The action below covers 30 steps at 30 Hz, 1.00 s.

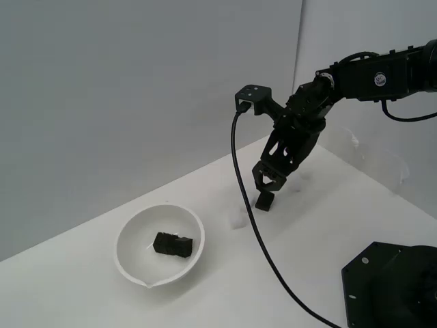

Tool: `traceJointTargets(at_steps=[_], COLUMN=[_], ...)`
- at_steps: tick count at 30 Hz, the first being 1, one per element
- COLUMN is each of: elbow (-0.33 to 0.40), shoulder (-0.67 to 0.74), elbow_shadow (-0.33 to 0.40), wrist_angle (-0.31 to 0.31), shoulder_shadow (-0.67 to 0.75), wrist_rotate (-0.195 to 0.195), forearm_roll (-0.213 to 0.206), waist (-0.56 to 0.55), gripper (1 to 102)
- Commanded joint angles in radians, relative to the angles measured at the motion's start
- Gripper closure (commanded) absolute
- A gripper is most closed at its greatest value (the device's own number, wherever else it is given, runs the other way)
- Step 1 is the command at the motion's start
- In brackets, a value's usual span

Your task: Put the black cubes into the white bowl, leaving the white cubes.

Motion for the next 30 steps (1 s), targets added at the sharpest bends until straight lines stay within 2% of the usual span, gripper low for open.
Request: traceJointTargets(at_steps=[1,6,10,12,30], elbow=[0.009,0.021,0.021,0.021,0.020], shoulder=[0.008,-0.031,-0.057,-0.067,-0.187], elbow_shadow=[0.005,0.020,0.020,0.020,0.017], wrist_angle=[-0.008,-0.043,-0.046,-0.049,-0.123], shoulder_shadow=[0.015,-0.025,-0.051,-0.060,-0.181], wrist_rotate=[0.012,0.025,0.046,0.054,0.071], forearm_roll=[-0.012,-0.020,-0.066,-0.075,-0.075], waist=[-0.009,-0.009,-0.011,-0.018,-0.034], gripper=[3,3,3,3,3])
